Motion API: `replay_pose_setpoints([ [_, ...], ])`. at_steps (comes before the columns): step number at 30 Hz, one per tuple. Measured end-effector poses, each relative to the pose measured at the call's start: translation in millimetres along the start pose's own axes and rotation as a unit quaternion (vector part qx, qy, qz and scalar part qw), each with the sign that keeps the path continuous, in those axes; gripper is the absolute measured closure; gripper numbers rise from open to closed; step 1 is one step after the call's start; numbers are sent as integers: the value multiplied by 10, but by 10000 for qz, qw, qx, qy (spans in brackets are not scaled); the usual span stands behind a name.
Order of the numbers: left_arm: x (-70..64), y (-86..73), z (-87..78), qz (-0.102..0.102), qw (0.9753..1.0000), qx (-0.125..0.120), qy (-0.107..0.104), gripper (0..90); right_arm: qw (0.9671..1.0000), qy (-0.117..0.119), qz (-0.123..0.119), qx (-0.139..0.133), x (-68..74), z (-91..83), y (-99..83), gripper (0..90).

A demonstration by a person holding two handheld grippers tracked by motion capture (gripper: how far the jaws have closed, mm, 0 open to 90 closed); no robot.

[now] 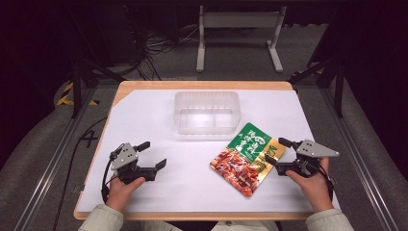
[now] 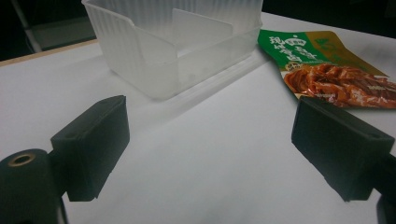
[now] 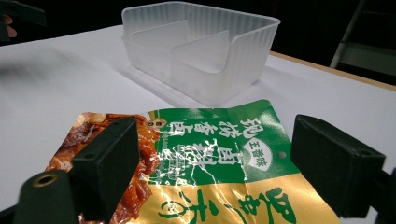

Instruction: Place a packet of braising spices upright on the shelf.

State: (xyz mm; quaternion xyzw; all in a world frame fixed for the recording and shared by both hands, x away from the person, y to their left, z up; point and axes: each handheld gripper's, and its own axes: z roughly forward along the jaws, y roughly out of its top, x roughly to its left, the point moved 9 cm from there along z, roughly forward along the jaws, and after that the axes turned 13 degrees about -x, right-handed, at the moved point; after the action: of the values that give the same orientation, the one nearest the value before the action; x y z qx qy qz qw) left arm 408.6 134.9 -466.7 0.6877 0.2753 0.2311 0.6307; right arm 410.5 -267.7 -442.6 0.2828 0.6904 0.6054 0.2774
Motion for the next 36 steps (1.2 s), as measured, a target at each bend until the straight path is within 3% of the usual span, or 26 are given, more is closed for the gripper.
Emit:
replay_pose_setpoints([
  [10, 50, -28, -7, 57, 9997, 124, 178, 129, 9999, -13, -129, 2, 2, 14, 56, 112],
  [21, 51, -26, -5, 67, 9997, 125, 189, 129, 9999, -85, 42, 42, -117, 99, 205, 136],
  [27, 51, -26, -6, 73, 9997, 123, 184, 129, 9992, -149, 285, 219, -232, 154, 227, 156],
  [36, 53, -25, -5, 112, 9997, 124, 189, 127, 9974, -291, 396, 518, -377, 237, 192, 200],
])
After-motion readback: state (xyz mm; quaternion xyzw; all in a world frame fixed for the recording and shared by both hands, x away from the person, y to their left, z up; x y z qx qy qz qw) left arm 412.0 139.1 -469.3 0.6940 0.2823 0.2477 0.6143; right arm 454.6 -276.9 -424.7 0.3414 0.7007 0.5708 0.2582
